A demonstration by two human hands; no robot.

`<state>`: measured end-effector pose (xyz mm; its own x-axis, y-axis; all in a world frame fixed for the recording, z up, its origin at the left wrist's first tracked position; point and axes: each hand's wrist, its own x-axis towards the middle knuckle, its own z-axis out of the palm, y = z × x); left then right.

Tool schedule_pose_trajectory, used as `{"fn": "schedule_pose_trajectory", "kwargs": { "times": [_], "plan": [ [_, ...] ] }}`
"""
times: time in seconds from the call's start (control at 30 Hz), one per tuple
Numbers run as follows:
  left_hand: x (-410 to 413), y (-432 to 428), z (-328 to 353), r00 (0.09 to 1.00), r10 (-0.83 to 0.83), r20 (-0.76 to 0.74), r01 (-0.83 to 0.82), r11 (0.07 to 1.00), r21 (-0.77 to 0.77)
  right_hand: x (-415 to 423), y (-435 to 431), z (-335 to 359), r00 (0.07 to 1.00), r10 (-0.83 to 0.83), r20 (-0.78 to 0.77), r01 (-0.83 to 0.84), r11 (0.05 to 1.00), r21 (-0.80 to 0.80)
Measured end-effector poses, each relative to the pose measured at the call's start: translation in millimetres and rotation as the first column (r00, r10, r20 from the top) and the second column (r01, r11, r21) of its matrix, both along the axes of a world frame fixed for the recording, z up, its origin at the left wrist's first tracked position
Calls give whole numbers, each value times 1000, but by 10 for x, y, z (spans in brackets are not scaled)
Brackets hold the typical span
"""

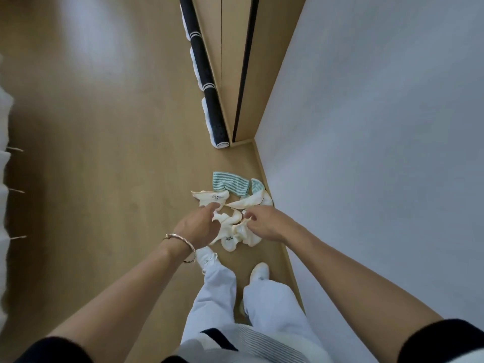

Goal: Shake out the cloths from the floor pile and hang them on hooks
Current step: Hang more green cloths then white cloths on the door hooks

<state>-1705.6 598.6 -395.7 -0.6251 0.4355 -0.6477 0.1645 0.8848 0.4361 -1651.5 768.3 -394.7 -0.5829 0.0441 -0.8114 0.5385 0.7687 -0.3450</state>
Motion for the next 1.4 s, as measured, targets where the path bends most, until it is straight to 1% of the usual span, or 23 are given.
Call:
{"fn": "schedule_pose_trajectory", "kwargs": {
  "times": [0.1, 0.2, 0.37, 0.47, 0.63, 0.77, 0.9, 1.07, 1.23, 1.3, 1.4],
  "plan": [
    [-149, 137, -236, 1000, 19, 3, -19, 1000, 3, -220, 153, -309, 1000, -23, -2, 23, 999, -29],
    [-157, 219, -593, 999, 32, 2, -32, 999, -15, -366, 272, -779, 1000, -14, 15, 14, 998, -53],
    [-168, 354, -1478, 996, 55, 70, -48, 993, -105, -480, 501, -1733, 991, 77, 113, -68, 994, -83],
    [-248, 505, -2035, 996, 42, 83, -30, 990, -137, -536, 674, -2224, 987, 85, 137, -75, 994, -81],
    [-305, 820, -2938, 999, 7, 52, -2, 996, -89, -585, 857, -3124, 987, 79, 140, -70, 995, -69],
    [-247, 911, -3722, 996, -24, 81, 30, 997, -73, -583, 868, -3934, 987, 58, 148, -49, 997, -64],
    [-143, 838, -4508, 996, 17, 88, -8, 996, -93, -558, 806, -4727, 990, 51, 135, -44, 998, -54],
    [-162, 800, -5300, 994, 5, 109, 10, 990, -140, -559, 805, -5571, 988, 22, 151, -13, 998, -58],
    [-377, 1000, -5906, 998, -53, 35, 57, 991, -118, -703, 951, -6141, 997, -27, 77, 28, 999, -17],
    [-413, 1135, -6073, 997, -73, 26, 75, 992, -97, -748, 1023, -6307, 996, -73, 55, 74, 997, -12],
    [-458, 1354, -6276, 995, -98, 22, 100, 990, -98, -813, 1117, -6490, 987, -156, -43, 156, 988, -9]
  ]
}}
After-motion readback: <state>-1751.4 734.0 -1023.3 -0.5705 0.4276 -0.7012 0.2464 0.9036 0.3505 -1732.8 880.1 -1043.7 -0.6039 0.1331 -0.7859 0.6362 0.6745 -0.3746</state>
